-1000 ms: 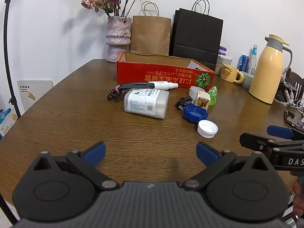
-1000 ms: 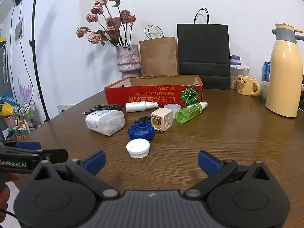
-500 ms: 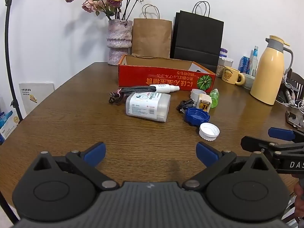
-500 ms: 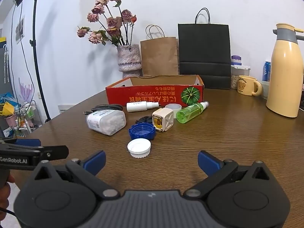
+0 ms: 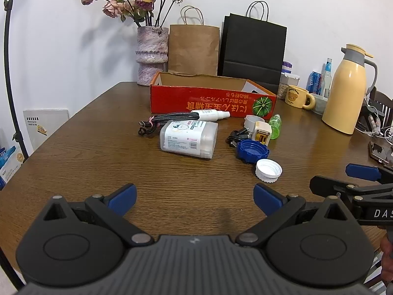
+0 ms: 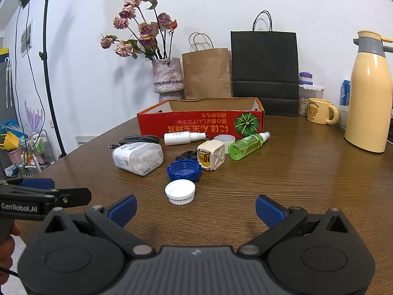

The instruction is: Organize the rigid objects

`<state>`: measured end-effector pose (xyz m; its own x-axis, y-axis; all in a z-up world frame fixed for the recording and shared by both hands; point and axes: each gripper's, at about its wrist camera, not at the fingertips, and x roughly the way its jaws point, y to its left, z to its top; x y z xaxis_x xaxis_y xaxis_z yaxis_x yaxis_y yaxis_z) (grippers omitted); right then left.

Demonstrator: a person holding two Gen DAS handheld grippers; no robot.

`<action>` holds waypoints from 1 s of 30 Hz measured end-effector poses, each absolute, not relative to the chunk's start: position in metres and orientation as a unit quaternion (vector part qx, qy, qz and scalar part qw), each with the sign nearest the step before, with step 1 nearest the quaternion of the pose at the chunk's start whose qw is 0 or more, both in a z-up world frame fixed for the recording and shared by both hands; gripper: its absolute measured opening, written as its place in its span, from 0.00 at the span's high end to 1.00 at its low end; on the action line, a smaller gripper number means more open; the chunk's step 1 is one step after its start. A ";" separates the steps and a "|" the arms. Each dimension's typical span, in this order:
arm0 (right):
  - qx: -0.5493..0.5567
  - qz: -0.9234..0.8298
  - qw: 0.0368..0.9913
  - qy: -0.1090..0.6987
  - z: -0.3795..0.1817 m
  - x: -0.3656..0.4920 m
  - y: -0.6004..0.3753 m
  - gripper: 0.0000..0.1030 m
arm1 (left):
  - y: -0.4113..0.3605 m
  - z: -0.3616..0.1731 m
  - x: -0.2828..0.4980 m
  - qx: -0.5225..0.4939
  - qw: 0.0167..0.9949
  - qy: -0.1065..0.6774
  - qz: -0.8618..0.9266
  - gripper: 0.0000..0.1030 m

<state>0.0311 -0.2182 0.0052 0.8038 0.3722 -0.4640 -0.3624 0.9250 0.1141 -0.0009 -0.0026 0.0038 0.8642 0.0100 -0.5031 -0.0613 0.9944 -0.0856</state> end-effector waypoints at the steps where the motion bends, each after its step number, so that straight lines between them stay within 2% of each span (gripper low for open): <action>1: 0.010 0.193 0.950 0.246 0.005 0.031 -0.218 0.00 | -0.003 0.004 -0.001 -0.049 0.964 0.260 0.018 0.00; 30: 0.009 0.193 0.950 0.246 0.005 0.031 -0.218 0.00 | -0.008 0.005 0.001 -0.044 0.964 0.262 0.014 0.00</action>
<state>0.0305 -0.2176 0.0054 0.8047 0.3717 -0.4629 -0.3625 0.9251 0.1128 0.0007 -0.0076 0.0048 0.8624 0.0044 -0.5063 -0.0510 0.9956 -0.0782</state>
